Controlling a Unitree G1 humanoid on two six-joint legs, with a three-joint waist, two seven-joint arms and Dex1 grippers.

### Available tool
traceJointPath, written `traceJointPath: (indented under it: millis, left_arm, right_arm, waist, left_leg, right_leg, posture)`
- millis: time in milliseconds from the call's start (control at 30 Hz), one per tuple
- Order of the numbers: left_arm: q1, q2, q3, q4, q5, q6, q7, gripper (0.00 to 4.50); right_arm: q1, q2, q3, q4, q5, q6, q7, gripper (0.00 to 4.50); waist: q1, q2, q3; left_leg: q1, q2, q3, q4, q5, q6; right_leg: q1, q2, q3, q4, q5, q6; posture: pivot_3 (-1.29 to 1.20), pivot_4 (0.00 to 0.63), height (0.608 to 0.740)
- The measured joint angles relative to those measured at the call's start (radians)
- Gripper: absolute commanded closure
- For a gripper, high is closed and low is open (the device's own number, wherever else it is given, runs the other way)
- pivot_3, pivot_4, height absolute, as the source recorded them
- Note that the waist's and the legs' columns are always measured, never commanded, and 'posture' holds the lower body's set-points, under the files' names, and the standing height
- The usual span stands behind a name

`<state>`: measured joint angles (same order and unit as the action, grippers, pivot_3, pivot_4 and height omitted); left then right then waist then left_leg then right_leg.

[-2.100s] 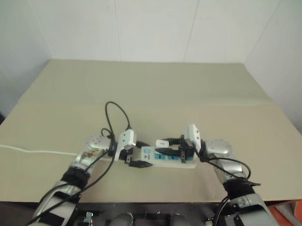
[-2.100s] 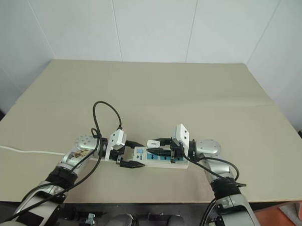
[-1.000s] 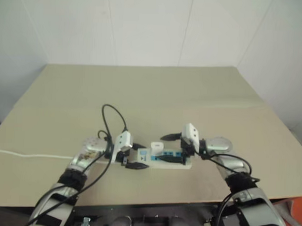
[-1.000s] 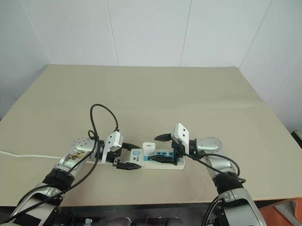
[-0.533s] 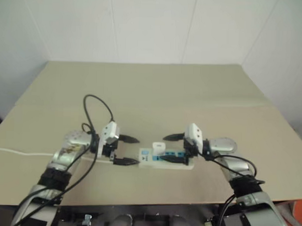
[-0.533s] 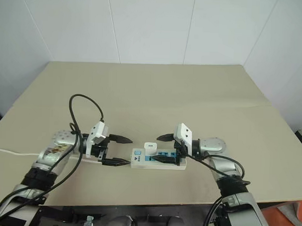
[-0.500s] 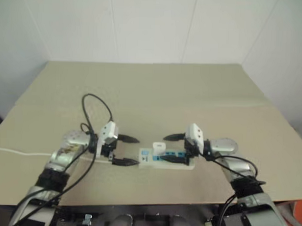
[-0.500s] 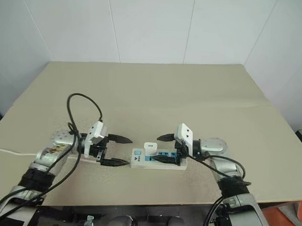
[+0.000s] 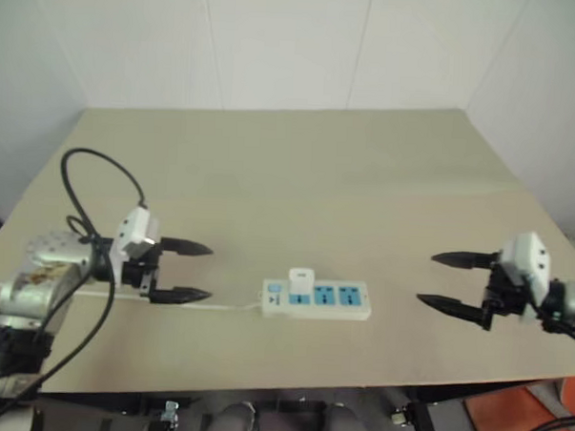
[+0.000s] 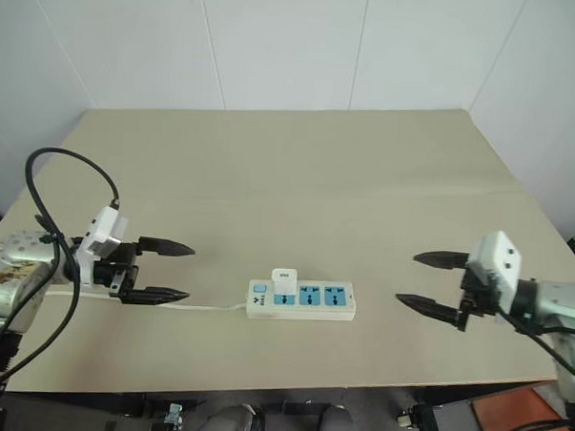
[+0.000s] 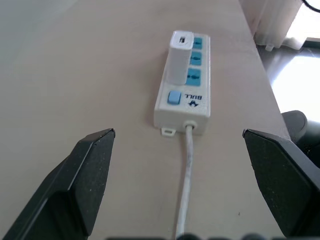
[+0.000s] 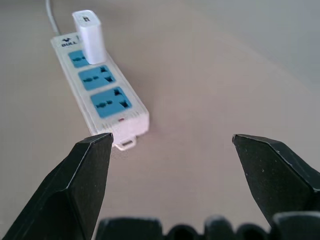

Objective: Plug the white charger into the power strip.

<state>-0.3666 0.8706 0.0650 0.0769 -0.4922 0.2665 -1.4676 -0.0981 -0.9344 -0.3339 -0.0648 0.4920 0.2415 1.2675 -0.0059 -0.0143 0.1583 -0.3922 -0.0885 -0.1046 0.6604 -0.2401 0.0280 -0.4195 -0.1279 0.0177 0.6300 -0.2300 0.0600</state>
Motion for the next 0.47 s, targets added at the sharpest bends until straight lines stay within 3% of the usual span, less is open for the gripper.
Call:
traceJointPath:
  millis: [467]
  left_arm:
    - [-0.020,-0.012,-0.009,0.009,0.009,-0.011,-0.014,0.02]
  right_arm:
    - [0.110,-0.035,-0.039,-0.060,-0.009,0.046,-0.032,0.00]
  waist:
    - [-0.005,-0.002,0.002]
  left_leg:
    - [0.000,0.000,0.001,0.000,0.000,0.000]
  right_leg:
    - [0.000,0.000,0.001,0.000,0.000,0.000]
  posture:
    - [0.00,0.150,0.740]
